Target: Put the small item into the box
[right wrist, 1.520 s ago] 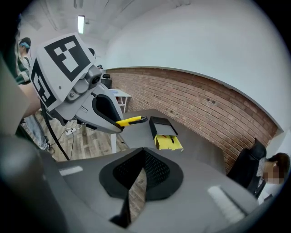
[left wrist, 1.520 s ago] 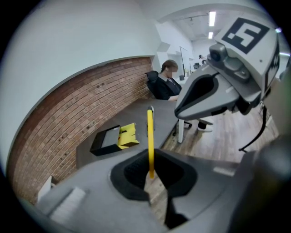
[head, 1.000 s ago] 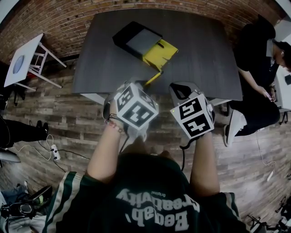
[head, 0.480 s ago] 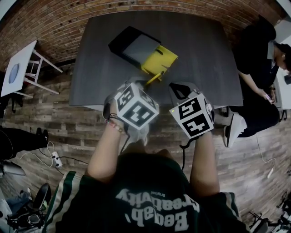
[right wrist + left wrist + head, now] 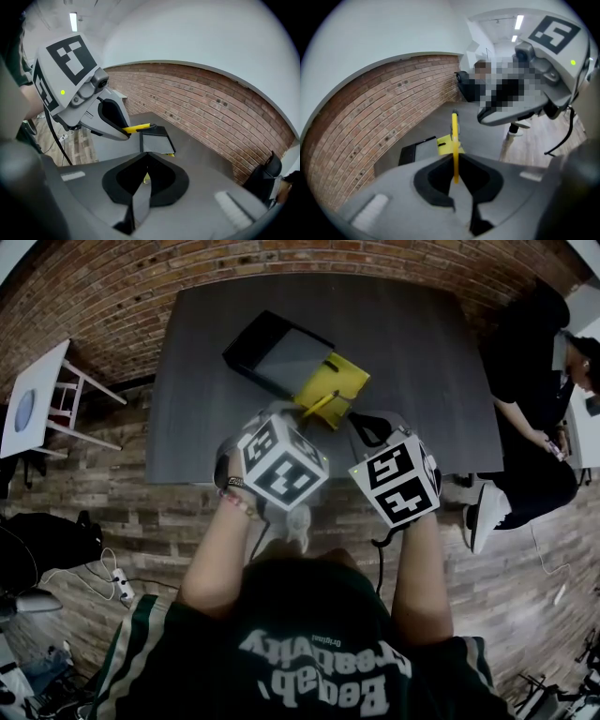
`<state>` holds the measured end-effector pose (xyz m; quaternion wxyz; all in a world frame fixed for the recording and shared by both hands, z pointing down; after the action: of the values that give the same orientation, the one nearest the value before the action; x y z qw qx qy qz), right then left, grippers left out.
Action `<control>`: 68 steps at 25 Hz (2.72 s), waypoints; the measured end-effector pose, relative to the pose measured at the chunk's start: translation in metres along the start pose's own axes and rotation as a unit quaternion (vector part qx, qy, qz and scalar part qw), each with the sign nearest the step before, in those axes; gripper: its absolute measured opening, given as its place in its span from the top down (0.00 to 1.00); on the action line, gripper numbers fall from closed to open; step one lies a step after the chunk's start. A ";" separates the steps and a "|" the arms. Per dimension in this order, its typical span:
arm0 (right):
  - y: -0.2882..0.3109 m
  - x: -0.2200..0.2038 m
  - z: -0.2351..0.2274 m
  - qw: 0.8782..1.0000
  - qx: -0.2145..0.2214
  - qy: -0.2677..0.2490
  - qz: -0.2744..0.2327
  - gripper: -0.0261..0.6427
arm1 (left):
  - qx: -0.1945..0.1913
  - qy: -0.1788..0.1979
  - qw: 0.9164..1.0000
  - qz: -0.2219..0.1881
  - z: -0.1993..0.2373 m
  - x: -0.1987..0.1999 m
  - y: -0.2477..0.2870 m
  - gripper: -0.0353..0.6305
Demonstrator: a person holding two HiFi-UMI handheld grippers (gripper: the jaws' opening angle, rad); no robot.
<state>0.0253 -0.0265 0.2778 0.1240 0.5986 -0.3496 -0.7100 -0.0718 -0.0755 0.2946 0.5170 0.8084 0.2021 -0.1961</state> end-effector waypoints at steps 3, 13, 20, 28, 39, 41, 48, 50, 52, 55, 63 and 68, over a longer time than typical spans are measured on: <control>0.012 0.009 -0.005 1.000 -0.005 0.001 0.001 0.95 | -0.004 0.004 1.000 -0.003 0.015 -0.002 0.008 0.91; 0.042 0.033 -0.021 1.000 -0.022 0.005 0.000 0.95 | -0.018 0.025 0.999 -0.013 0.055 -0.002 0.033 0.91; 0.053 0.038 -0.032 0.999 -0.030 0.009 -0.004 0.95 | -0.023 0.035 0.999 -0.014 0.070 0.001 0.046 0.91; 0.058 0.040 -0.046 0.999 -0.034 0.009 0.004 0.95 | -0.028 0.038 0.999 -0.014 0.083 0.009 0.057 0.91; 0.075 0.036 -0.090 1.000 -0.006 -0.003 0.022 0.95 | -0.037 0.019 0.999 0.002 0.091 0.031 0.094 0.91; 0.081 0.035 -0.102 1.000 0.005 -0.008 0.025 0.95 | -0.040 0.017 0.999 0.007 0.092 0.037 0.105 0.91; 0.106 0.035 -0.146 0.998 0.053 -0.023 0.028 0.95 | -0.041 -0.012 0.998 0.040 0.097 0.050 0.147 0.90; 0.113 0.033 -0.157 0.997 0.066 -0.028 0.030 0.95 | -0.038 -0.020 0.998 0.051 0.099 0.052 0.158 0.90; 0.120 0.030 -0.167 0.996 0.078 -0.031 0.033 0.95 | -0.037 -0.029 0.997 0.059 0.100 0.054 0.167 0.90; 0.130 0.027 -0.176 0.994 0.094 -0.037 0.039 0.95 | -0.039 -0.046 0.996 0.069 0.100 0.056 0.178 0.91; 0.156 0.016 -0.189 0.987 0.138 -0.056 0.052 0.95 | -0.035 -0.086 0.991 0.091 0.098 0.052 0.204 0.90; 0.166 0.013 -0.195 0.984 0.159 -0.066 0.053 0.95 | -0.032 -0.106 0.989 0.101 0.096 0.050 0.215 0.90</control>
<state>0.1644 -0.2231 0.3673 0.0412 0.5429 -0.4965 -0.6761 0.0736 -0.2395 0.3934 0.5778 0.7827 0.0695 -0.2206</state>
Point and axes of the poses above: the fingertips, and each gripper's own axes: y forward along the fingers, z to its left, x out of its top, the point moved 7 cm from there along -y, backward along the fingers, and after that the axes turned 14 degrees about y, right-handed, at the moved point
